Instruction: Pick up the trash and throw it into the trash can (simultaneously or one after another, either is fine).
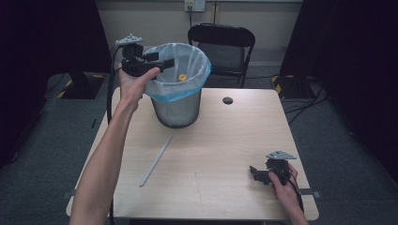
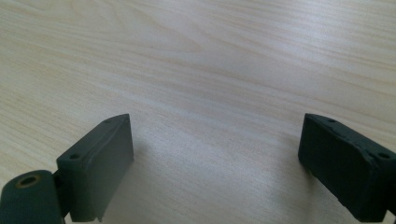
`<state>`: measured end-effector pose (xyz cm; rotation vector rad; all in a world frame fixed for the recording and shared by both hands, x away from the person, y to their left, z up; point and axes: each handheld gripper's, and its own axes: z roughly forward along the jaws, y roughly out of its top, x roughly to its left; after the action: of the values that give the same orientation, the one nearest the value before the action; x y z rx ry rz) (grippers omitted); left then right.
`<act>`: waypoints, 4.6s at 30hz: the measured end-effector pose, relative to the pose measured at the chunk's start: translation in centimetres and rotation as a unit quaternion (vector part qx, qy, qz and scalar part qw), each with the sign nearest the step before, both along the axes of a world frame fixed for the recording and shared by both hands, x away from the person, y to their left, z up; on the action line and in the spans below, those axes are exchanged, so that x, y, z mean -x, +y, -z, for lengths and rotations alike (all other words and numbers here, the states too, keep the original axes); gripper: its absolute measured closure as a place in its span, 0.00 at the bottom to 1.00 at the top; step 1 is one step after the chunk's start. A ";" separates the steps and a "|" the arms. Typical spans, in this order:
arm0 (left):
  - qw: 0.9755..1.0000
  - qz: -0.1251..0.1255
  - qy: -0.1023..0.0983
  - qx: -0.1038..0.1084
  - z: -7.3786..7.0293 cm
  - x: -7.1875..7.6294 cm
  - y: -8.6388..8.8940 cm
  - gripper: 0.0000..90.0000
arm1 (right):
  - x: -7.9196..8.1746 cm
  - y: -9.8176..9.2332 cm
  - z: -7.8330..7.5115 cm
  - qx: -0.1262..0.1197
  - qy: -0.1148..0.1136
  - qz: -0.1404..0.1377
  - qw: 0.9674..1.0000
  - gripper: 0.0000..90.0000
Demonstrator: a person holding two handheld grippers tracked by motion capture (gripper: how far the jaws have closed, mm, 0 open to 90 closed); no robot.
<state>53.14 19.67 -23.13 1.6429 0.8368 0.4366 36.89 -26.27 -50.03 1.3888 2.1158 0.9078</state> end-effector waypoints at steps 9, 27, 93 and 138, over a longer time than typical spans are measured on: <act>1.000 0.017 -0.004 0.002 -0.2 1.4 0.4 0.26 | 0.0 0.0 0.0 0.000 0.001 0.000 1.000 0.10; 1.000 0.029 -0.009 -0.004 2.2 6.3 4.2 0.30 | 0.0 0.0 0.0 0.001 0.000 0.000 1.000 0.10; 0.955 0.040 0.156 -0.248 25.5 18.8 5.2 0.73 | 0.0 0.0 0.0 0.000 0.000 0.000 1.000 0.10; 0.974 0.061 0.134 -0.172 24.3 18.6 6.8 0.89 | 0.0 0.0 0.0 0.000 0.000 0.000 1.000 0.10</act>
<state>34.56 26.50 -47.43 2.0972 0.8865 0.2886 36.90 -26.27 -50.03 1.3877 2.1168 0.9073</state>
